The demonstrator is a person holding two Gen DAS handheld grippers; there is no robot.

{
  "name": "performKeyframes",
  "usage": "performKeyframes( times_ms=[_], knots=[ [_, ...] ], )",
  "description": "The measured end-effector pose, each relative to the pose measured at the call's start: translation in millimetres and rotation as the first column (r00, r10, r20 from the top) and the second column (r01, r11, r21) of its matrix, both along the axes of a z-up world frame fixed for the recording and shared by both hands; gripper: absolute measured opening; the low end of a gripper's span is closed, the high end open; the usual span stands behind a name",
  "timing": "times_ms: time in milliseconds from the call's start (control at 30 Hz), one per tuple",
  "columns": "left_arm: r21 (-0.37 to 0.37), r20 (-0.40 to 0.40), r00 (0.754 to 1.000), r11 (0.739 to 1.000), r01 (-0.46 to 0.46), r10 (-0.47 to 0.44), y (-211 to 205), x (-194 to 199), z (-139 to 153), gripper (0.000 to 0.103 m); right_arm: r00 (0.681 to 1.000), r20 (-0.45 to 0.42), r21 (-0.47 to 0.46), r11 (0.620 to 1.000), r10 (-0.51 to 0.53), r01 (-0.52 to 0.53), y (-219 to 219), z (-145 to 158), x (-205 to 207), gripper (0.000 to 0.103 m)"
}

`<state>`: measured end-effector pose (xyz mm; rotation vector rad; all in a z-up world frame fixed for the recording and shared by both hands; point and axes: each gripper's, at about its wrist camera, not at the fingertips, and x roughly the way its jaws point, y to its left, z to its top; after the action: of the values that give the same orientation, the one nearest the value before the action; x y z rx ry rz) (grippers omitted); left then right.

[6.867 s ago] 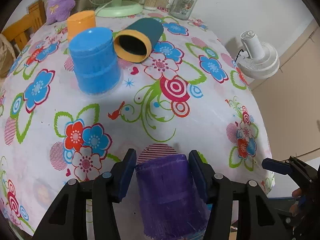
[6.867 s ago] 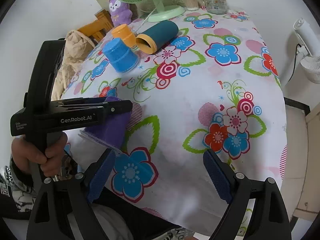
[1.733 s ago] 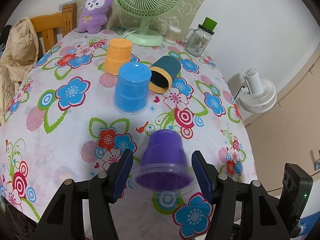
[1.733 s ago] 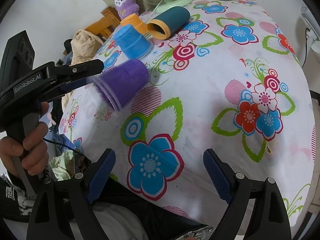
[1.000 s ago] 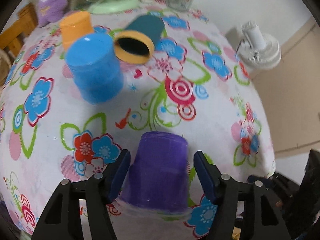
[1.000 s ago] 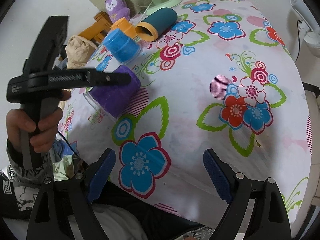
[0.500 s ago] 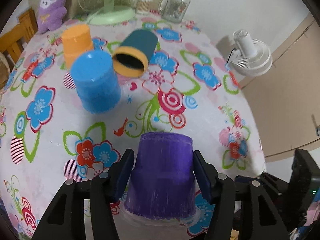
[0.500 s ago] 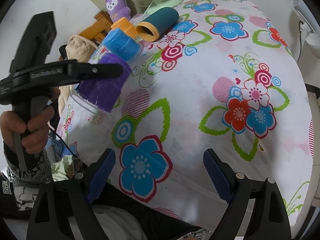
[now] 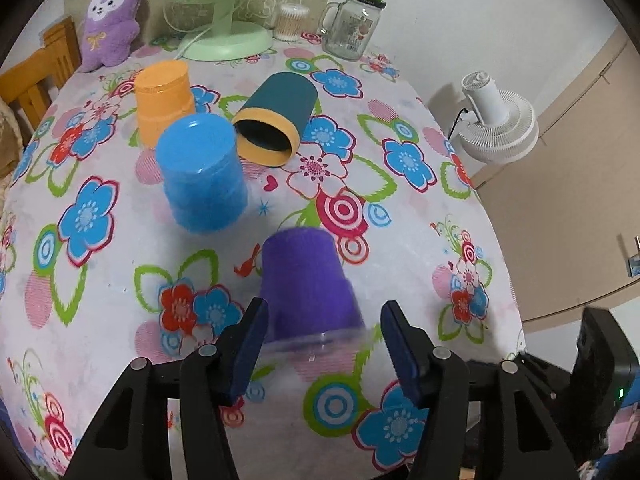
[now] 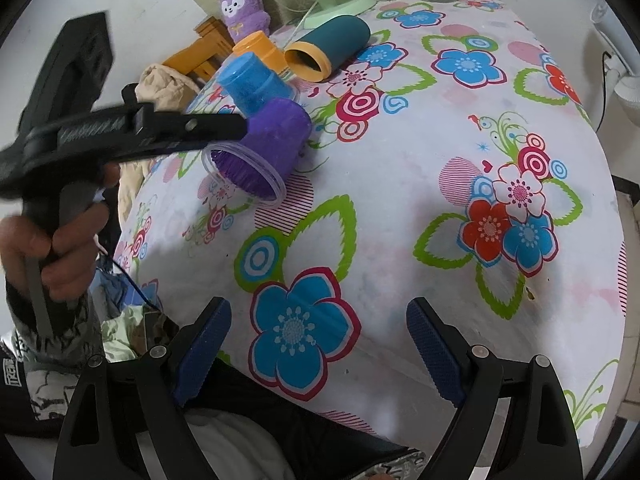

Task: Flip cup upside down
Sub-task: 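Set the purple cup rim-down on the table and open the left tool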

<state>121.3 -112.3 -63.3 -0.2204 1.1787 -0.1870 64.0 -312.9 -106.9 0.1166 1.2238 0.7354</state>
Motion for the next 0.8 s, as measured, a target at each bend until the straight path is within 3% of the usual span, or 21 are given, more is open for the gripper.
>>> performKeyframes(
  times_ms=[367,600,667,800],
  knots=[
    [0.027,-0.13,0.991,1.0,0.001,0.002,-4.3,52.5,-36.1,0.064,0.999,-0.026,-0.005,1.0,-0.03,0.03,-12.4,-11.4,6.0,0.091],
    [0.044,-0.139,0.99,0.999,0.008,-0.002,-9.5,64.0,-47.9,0.061,0.999,-0.029,-0.001,1.0,-0.026,0.026,-11.8,-14.3,12.4,0.091],
    [0.047,-0.146,0.989,0.999,0.017,-0.01,-10.1,65.1,-50.8,0.056,0.999,-0.027,0.002,1.0,-0.025,0.025,-10.4,-13.4,13.2,0.091],
    [0.041,-0.115,0.993,0.999,0.012,-0.007,-7.7,62.7,-44.0,0.056,0.999,-0.022,0.009,1.0,-0.026,0.026,-8.6,-11.7,13.7,0.091]
  ],
)
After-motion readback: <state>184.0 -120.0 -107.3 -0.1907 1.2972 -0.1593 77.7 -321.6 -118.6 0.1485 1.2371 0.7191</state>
